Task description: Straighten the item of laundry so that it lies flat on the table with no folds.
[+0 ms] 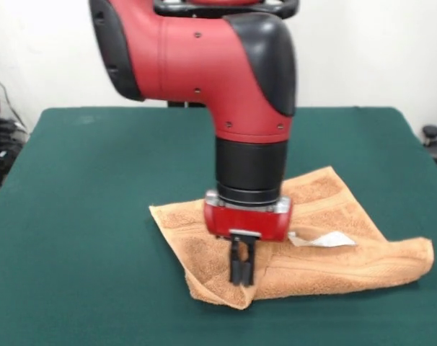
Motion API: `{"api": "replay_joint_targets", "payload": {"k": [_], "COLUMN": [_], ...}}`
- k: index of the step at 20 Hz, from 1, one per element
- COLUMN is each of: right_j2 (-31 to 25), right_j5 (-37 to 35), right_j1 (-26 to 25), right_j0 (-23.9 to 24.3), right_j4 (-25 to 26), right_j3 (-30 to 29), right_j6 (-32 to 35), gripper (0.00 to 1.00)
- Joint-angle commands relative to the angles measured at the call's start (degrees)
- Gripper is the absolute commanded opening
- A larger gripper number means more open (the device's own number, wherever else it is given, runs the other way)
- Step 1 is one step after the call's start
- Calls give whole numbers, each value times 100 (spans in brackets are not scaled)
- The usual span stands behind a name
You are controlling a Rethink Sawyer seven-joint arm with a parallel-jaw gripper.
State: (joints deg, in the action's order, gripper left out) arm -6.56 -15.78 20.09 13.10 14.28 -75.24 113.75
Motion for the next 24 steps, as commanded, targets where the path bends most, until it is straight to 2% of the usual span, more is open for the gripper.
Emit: {"api": "replay_joint_targets", "payload": {"k": [1,19,24], "right_j2": [-77,-387,-408], "right_j5": [-751,-605,-600], "right_j1": [-47,-216,-227], "right_j0": [-586,-83,-59], "right_j4": [-347,-173,-148], "right_j3": [280,394,406], "right_j6": [746,75,73], "gripper": [0,0,0]}}
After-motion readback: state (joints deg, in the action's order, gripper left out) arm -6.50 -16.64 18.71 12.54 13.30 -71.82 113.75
